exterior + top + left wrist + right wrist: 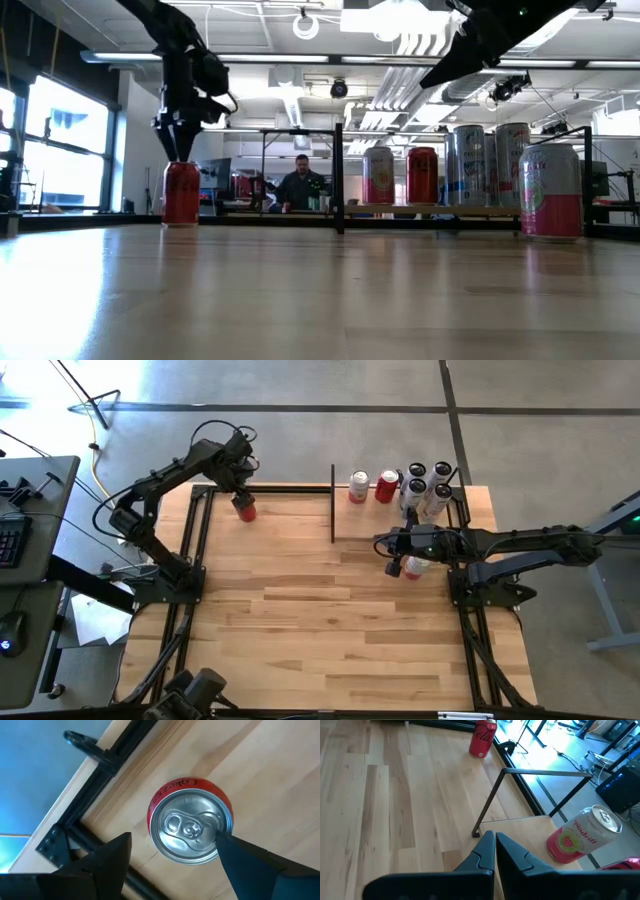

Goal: Place canned beverage on shelf
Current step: Put the red soda can on the shelf aligned with the other red soda can

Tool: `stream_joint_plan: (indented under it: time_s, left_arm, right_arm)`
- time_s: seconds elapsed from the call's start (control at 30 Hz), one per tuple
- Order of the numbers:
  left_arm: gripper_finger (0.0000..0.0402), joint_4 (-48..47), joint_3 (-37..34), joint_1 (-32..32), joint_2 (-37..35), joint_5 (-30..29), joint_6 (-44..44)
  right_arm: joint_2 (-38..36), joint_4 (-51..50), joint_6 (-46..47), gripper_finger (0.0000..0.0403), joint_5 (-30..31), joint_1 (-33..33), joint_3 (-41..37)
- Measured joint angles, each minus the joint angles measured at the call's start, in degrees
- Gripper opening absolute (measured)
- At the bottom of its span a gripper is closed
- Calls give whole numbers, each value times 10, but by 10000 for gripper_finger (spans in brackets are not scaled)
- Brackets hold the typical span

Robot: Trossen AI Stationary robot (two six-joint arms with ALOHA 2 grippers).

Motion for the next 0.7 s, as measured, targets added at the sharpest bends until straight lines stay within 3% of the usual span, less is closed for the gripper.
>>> stream_joint_plan:
  time_s: [0.4, 0.47, 0.6, 0.7]
  left_arm:
    - [285, -5, -3, -1, -19, 17, 20]
    - [285, -6, -3, -2, -29, 19, 20]
    - [285, -6, -3, -2, -46, 47, 15]
    - [285, -6, -2, -2, -49, 49, -3]
  right_arm:
    - [-1, 1, 2, 0, -2, 0, 10]
    - [-2, 3, 28, 0, -31, 0, 20]
    - [1, 48, 71, 0, -148, 2, 9]
    - [16, 114, 97, 0, -175, 17, -25]
